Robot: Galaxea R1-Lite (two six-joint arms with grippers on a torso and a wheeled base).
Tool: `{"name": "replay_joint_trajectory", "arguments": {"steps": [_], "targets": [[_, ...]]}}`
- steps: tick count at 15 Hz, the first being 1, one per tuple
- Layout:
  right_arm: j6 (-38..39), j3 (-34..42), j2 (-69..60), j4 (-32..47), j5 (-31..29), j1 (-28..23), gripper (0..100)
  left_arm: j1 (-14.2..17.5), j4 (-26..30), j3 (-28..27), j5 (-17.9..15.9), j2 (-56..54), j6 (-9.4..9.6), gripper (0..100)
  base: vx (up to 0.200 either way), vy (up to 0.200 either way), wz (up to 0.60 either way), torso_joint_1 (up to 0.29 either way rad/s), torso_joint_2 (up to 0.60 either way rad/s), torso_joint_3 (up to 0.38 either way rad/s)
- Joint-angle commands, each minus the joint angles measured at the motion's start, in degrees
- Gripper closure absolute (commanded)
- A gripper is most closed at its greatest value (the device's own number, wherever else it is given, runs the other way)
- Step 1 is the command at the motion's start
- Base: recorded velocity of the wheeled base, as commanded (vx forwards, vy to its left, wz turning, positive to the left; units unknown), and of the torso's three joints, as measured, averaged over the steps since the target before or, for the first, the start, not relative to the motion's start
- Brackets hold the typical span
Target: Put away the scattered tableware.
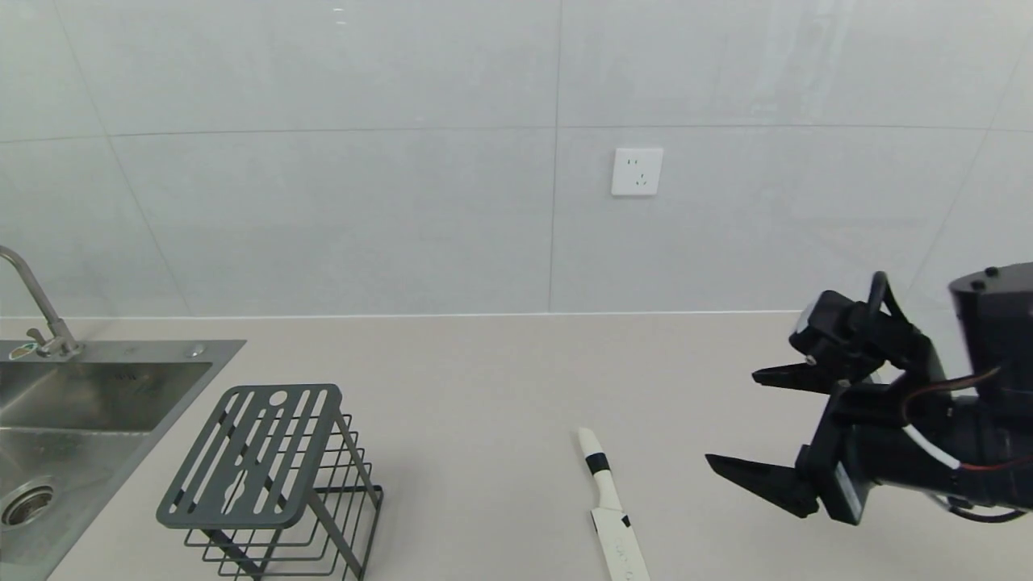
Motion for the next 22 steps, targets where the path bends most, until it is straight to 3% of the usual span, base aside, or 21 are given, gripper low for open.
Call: {"name": "replay_joint_trajectory", "arguments": {"steps": [1,6,11,15,18,22], "targets": [[0.12,-0.48,6.59,-1.60,0.06,1.47,0,0.01,0.02,0.01,-0.09,0.08,0.11,0,0.000,-0.200,0.00,0.002,0.00,0.007],[0.12,0.23,13.44,-1.69,0.14,1.74,0,0.01,0.02,0.01,0.00,0.08,-0.16,0,0.000,-0.040,0.00,0.000,0.00,0.001],[1.00,-0.04,17.31,-3.88,1.73,8.24,0,0.01,0.02,0.01,0.00,0.08,-0.16,0,-0.040,0.000,0.00,0.000,0.00,0.000],[5.83,-0.65,18.54,-4.59,1.64,12.20,0,0.01,0.02,0.01,0.00,0.08,-0.16,0,-0.100,0.000,0.00,0.002,0.00,0.001],[10.05,-0.65,23.11,-7.40,1.20,12.20,0,0.01,0.02,0.01,0.00,0.08,-0.07,0,0.000,0.000,0.00,0.000,0.00,0.000],[18.05,-0.65,35.59,-15.84,-3.19,12.11,0,0.01,0.02,0.01,0.00,0.08,-0.07,0,0.000,0.000,0.00,0.000,0.00,0.000]]}}
